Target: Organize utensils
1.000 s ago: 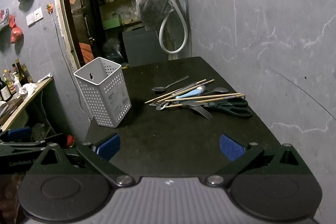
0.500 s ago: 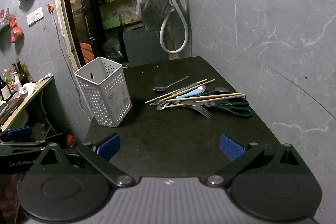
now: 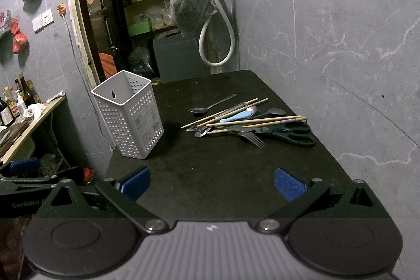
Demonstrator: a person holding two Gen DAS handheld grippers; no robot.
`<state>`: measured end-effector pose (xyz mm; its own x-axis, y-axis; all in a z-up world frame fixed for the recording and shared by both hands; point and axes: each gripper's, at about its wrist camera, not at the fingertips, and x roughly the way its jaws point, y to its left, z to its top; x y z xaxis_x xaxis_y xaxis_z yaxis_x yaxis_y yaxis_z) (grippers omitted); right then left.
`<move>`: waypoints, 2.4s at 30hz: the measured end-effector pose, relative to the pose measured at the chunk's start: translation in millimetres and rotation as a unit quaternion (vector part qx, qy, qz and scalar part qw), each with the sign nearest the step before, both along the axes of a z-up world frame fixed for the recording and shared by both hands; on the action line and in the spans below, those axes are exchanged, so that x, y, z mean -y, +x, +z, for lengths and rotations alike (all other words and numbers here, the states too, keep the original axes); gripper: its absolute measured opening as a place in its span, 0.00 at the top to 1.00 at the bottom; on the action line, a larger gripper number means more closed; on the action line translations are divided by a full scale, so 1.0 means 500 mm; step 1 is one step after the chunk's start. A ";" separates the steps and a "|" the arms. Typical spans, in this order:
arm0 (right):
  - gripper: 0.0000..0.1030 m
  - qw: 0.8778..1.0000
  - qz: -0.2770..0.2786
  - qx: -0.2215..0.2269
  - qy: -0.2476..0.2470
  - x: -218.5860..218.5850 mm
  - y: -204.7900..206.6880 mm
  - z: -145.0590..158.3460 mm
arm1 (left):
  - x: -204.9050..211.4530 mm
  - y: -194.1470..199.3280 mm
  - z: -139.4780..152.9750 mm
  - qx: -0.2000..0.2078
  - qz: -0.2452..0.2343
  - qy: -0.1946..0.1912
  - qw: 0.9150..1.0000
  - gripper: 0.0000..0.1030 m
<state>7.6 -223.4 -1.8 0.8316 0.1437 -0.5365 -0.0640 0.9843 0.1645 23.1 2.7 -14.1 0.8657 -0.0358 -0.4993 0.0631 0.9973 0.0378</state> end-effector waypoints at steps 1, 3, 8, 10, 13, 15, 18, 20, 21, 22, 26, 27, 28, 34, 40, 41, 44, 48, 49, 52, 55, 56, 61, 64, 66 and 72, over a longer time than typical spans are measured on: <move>0.00 1.000 0.000 -0.002 0.000 0.001 0.003 -0.002 | 0.000 0.002 -0.002 0.003 0.001 0.001 1.000 0.01; 0.00 1.000 -0.001 -0.006 -0.001 0.004 0.008 -0.005 | 0.001 0.009 -0.004 0.007 0.002 0.004 1.000 0.01; 0.00 1.000 0.000 -0.013 0.003 0.013 0.036 -0.014 | 0.008 0.033 -0.007 0.019 0.005 0.021 1.000 0.01; 0.00 1.000 0.004 -0.014 0.003 0.016 0.051 -0.018 | 0.012 0.052 -0.007 0.025 0.008 0.028 0.999 0.01; 0.00 1.000 0.013 -0.017 0.003 0.019 0.077 -0.023 | 0.017 0.092 -0.016 0.030 0.016 0.037 0.999 0.01; 0.00 1.000 0.020 -0.020 0.001 0.024 0.099 -0.028 | 0.020 0.125 -0.025 0.030 0.024 0.044 0.998 0.01; 0.00 0.999 0.032 -0.027 -0.004 0.029 0.138 -0.034 | 0.024 0.183 -0.032 0.024 0.039 0.058 0.997 0.01; 0.00 0.999 0.041 -0.031 -0.008 0.036 0.165 -0.037 | 0.027 0.214 -0.033 0.024 0.046 0.061 0.997 0.01; 0.00 0.998 0.046 -0.032 -0.009 0.040 0.179 -0.039 | 0.030 0.229 -0.033 0.023 0.048 0.064 0.997 0.01; 0.00 0.998 0.051 -0.033 -0.010 0.043 0.192 -0.041 | 0.035 0.248 -0.035 0.024 0.051 0.068 0.996 0.01; 0.00 0.996 0.077 -0.047 -0.011 0.054 0.235 -0.056 | 0.055 0.303 -0.043 0.029 0.056 0.086 0.994 0.01; 0.00 0.995 0.084 -0.051 -0.014 0.057 0.244 -0.057 | 0.058 0.315 -0.043 0.030 0.059 0.092 0.994 0.00; 0.00 0.995 0.088 -0.050 -0.018 0.059 0.250 -0.057 | 0.064 0.329 -0.045 0.030 0.063 0.097 0.993 0.00; 0.00 0.992 0.109 -0.062 -0.027 0.072 0.279 -0.060 | 0.081 0.392 -0.061 0.031 0.069 0.111 0.991 0.01; 0.00 0.991 0.100 -0.085 -0.026 0.071 0.295 -0.075 | 0.073 0.431 -0.082 0.021 0.053 0.134 0.989 0.01; 0.00 0.991 0.097 -0.087 -0.025 0.070 0.297 -0.078 | 0.069 0.435 -0.084 0.020 0.045 0.138 0.989 0.01; 0.00 0.992 0.079 -0.091 -0.027 0.064 0.298 -0.077 | 0.057 0.443 -0.090 0.018 0.023 0.147 0.989 0.01; 0.00 0.994 0.045 -0.092 -0.025 0.051 0.297 -0.070 | 0.046 0.437 -0.090 0.032 -0.016 0.145 0.989 0.09; 0.00 0.994 0.040 -0.094 -0.026 0.046 0.298 -0.070 | 0.045 0.433 -0.090 0.036 -0.022 0.147 0.988 0.10; 0.00 0.994 0.026 -0.099 -0.031 0.026 0.290 -0.070 | 0.038 0.423 -0.093 0.046 -0.036 0.143 0.988 0.12; 0.00 0.995 0.008 -0.098 -0.034 0.012 0.284 -0.067 | 0.026 0.413 -0.091 0.051 -0.053 0.131 0.989 0.15; 0.00 0.994 0.002 -0.099 -0.034 0.007 0.283 -0.067 | 0.022 0.412 -0.090 0.051 -0.058 0.128 0.989 0.16; 0.00 0.994 -0.014 -0.100 -0.042 -0.013 0.278 -0.071 | 0.002 0.400 -0.087 0.046 -0.091 0.116 0.988 0.17; 0.00 0.994 -0.014 -0.101 -0.045 -0.016 0.282 -0.074 | -0.007 0.387 -0.080 0.033 -0.115 0.110 0.987 0.17; 0.00 0.994 -0.015 -0.097 -0.045 -0.010 0.290 -0.075 | -0.005 0.376 -0.078 0.028 -0.123 0.110 0.986 0.18; 0.00 0.996 0.000 -0.067 -0.056 0.013 0.334 -0.096 | 0.011 0.340 -0.076 0.010 -0.098 0.094 0.991 0.18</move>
